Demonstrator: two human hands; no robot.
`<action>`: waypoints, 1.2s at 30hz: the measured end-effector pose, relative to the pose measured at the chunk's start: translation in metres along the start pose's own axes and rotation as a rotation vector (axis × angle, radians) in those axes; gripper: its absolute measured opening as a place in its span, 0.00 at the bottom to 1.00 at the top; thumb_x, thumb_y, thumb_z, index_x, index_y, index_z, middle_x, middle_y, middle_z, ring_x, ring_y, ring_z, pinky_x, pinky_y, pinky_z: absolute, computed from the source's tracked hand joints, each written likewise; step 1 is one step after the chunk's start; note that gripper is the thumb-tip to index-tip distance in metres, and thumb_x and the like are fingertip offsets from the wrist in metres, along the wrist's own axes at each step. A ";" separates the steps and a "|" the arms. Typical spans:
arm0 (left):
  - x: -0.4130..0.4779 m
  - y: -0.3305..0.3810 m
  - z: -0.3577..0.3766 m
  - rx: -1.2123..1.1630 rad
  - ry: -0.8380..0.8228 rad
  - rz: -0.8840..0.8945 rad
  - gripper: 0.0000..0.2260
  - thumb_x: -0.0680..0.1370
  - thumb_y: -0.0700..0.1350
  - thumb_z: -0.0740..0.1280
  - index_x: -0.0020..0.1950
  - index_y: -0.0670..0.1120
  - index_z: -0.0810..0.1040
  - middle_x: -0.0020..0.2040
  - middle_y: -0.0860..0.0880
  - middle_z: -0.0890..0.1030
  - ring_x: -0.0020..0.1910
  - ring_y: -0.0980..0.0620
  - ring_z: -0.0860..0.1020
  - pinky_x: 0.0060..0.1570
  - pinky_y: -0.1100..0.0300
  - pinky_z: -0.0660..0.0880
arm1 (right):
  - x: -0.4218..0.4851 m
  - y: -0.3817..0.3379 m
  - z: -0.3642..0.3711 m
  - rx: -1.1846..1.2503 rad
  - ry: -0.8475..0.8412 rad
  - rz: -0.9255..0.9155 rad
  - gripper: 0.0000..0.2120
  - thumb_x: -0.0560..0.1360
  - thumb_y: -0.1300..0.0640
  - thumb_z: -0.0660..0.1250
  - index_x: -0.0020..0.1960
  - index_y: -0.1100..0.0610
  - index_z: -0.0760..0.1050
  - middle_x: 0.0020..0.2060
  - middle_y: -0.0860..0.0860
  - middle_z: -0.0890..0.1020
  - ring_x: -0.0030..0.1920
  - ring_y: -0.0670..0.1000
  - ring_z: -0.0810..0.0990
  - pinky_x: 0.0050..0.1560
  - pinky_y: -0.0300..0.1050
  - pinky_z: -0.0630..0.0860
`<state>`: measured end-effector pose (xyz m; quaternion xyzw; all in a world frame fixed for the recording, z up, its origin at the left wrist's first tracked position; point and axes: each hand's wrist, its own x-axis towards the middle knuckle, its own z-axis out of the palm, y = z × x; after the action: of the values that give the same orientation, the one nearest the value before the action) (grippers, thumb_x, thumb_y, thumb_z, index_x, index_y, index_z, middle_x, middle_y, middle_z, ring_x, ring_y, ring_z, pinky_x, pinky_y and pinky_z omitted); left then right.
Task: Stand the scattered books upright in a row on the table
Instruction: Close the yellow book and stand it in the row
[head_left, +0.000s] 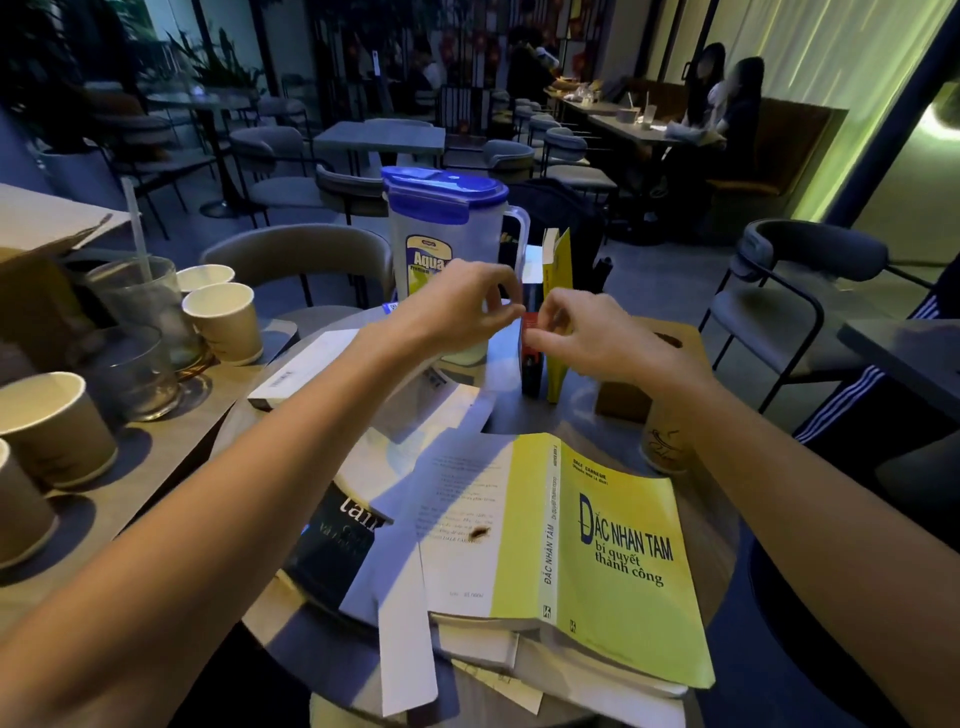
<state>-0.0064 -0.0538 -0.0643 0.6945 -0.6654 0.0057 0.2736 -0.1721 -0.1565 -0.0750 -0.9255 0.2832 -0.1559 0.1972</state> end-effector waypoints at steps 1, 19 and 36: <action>-0.008 0.002 0.000 -0.003 -0.053 0.010 0.10 0.80 0.49 0.67 0.57 0.45 0.79 0.49 0.49 0.82 0.45 0.54 0.80 0.46 0.60 0.79 | -0.006 -0.004 0.001 -0.034 -0.069 -0.040 0.10 0.79 0.47 0.68 0.53 0.54 0.77 0.44 0.50 0.82 0.43 0.50 0.81 0.43 0.48 0.79; -0.110 0.054 0.061 0.189 -0.449 -0.048 0.30 0.75 0.71 0.58 0.37 0.44 0.77 0.33 0.48 0.77 0.32 0.52 0.73 0.36 0.55 0.71 | -0.064 0.013 0.043 -0.067 -0.395 0.124 0.25 0.80 0.38 0.63 0.47 0.61 0.80 0.30 0.51 0.81 0.29 0.47 0.79 0.36 0.44 0.77; -0.103 0.067 0.010 -0.200 -0.264 -0.131 0.30 0.71 0.73 0.62 0.39 0.45 0.78 0.34 0.49 0.84 0.33 0.54 0.83 0.39 0.54 0.82 | -0.058 -0.028 -0.003 0.478 -0.084 0.218 0.13 0.75 0.50 0.71 0.41 0.59 0.81 0.33 0.51 0.82 0.25 0.43 0.77 0.26 0.35 0.72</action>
<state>-0.0842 0.0393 -0.0863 0.7003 -0.6462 -0.1696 0.2514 -0.2061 -0.1019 -0.0703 -0.8224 0.3279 -0.1578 0.4373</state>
